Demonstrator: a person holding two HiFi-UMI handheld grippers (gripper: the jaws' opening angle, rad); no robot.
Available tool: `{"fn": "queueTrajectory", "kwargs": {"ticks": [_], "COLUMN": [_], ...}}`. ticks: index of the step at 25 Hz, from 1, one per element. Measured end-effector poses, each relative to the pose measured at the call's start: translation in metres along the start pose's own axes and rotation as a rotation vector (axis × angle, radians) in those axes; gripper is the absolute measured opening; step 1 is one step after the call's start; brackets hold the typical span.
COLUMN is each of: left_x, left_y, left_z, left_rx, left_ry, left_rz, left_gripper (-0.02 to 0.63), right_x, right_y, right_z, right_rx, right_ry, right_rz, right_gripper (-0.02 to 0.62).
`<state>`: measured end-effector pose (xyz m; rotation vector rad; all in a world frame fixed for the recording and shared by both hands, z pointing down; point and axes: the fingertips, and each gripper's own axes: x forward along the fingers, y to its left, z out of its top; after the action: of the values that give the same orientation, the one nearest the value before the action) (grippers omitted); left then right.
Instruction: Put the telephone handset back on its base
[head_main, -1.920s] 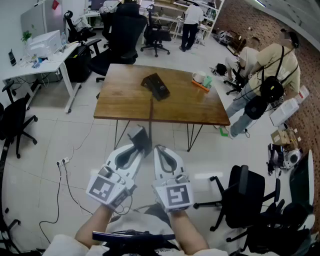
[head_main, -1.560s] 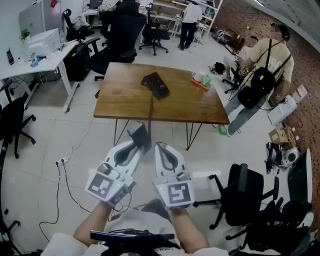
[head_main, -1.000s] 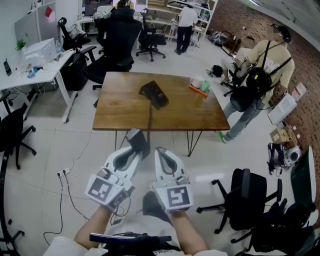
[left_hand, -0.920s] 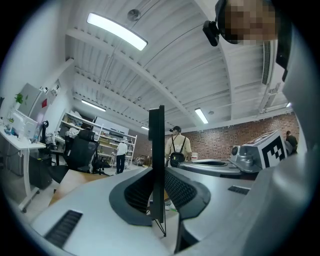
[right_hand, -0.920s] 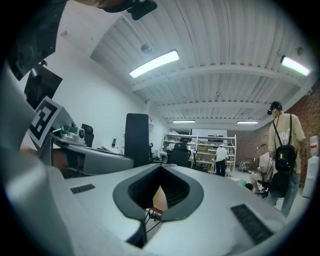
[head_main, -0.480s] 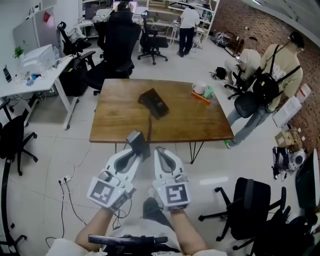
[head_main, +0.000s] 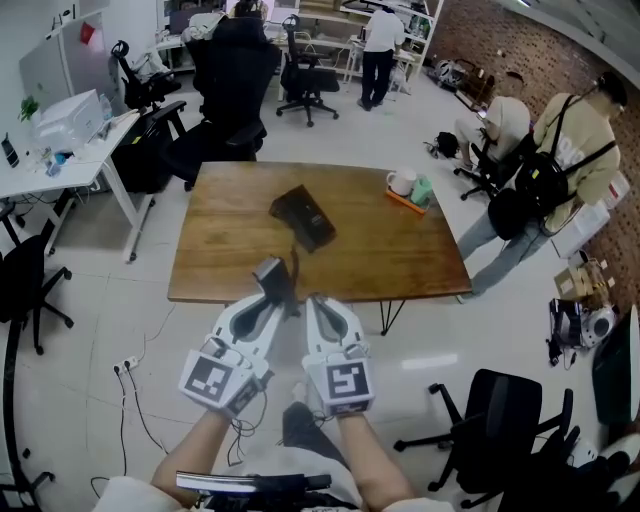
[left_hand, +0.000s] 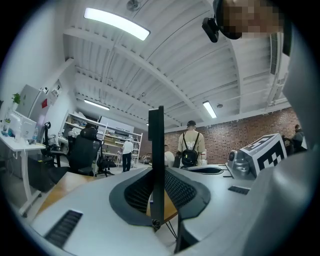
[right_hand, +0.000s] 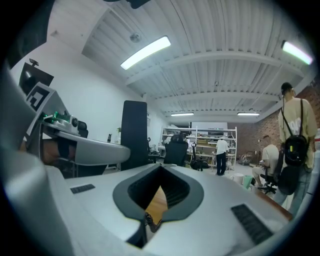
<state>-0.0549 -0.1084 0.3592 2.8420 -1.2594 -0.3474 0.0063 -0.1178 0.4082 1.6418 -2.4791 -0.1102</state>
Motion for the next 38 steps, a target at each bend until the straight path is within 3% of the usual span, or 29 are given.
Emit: {"fn": "queueTrajectory", "kwargs": {"ticks": [16, 28, 38], "left_x": [0.091, 0.145, 0.184], "left_y": [0.036, 0.063, 0.104], "left_z": [-0.045, -0.078, -0.135], "left_rx": [-0.109, -0.179, -0.350], "left_ry": [0.086, 0.139, 0.206], "left_rz": [-0.023, 0.012, 0.069], "left_gripper": [0.064, 0.064, 0.064], "right_x": [0.062, 0.103, 0.137], "right_y": [-0.066, -0.104, -0.128], "right_z": [-0.026, -0.040, -0.054], "right_rx": [0.080, 0.090, 0.134], "right_ry": [0.035, 0.050, 0.075], "right_rz": [-0.009, 0.029, 0.050], "right_gripper": [-0.002, -0.002, -0.002]}}
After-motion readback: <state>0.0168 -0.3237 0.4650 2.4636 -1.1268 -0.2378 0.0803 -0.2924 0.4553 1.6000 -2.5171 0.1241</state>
